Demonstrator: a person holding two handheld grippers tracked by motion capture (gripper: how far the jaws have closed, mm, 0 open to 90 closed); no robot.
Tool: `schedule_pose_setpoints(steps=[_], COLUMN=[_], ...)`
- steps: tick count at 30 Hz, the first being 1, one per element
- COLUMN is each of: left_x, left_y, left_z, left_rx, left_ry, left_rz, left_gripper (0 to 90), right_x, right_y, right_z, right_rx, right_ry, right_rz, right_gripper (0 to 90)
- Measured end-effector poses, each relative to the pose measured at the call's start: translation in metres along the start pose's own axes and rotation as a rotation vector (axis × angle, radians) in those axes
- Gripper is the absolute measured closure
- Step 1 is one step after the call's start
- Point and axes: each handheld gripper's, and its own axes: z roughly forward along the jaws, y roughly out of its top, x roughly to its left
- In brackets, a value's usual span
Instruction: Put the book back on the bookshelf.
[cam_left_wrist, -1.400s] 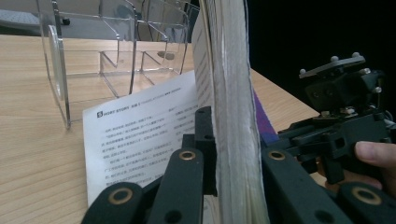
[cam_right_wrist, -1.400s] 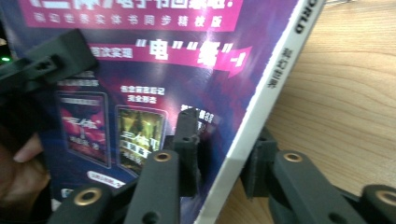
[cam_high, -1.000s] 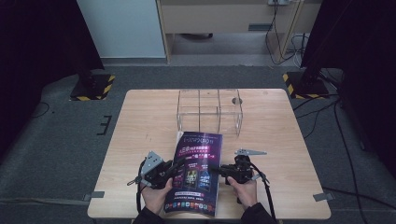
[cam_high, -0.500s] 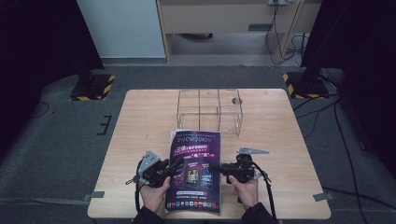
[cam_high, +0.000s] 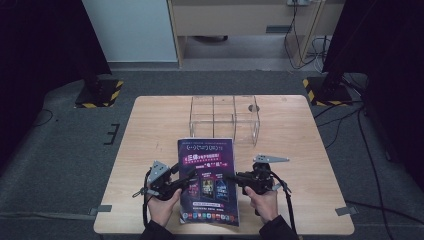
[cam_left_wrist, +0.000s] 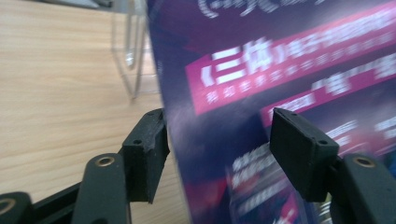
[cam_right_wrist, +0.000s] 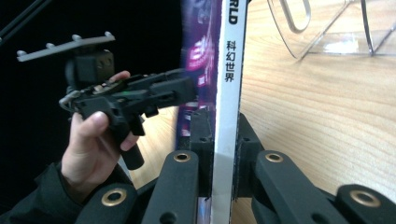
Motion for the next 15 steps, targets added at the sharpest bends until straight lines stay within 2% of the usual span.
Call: schedule_pose_setpoints(steps=[7,8,10,11,12,13,15], left_x=[0.007,0.012,0.016,0.016,0.020,0.020,0.027], left_y=[-0.002,-0.003,-0.004,-0.004,-0.006,-0.006,-0.010], left_z=[-0.004,-0.005,-0.004,-0.004,-0.003,-0.003,0.000], left_rx=[0.019,0.035,0.060,0.060,0.079,0.079,0.119], left_ry=[0.053,0.085,0.114,0.114,0.135,0.135,0.170], left_rz=[0.015,0.023,0.021,0.021,0.010,0.010,0.007], left_gripper=[28.5,27.7,26.2,26.2,26.1,25.7,25.2], right_x=[0.003,0.004,0.006,0.008,0.010,0.010,0.013], right_y=[0.011,0.013,0.017,0.021,0.023,0.023,0.030], right_z=[-0.005,-0.007,-0.009,-0.011,-0.012,-0.012,-0.016], right_rx=[-0.026,-0.032,-0.045,-0.053,-0.060,-0.060,-0.083], right_ry=[-0.021,-0.022,-0.024,-0.026,-0.032,-0.032,-0.040], right_rz=[-0.014,-0.017,-0.026,-0.032,-0.036,-0.036,-0.048], right_gripper=[82.9,82.9,82.9,82.9,82.9,82.9,82.9])
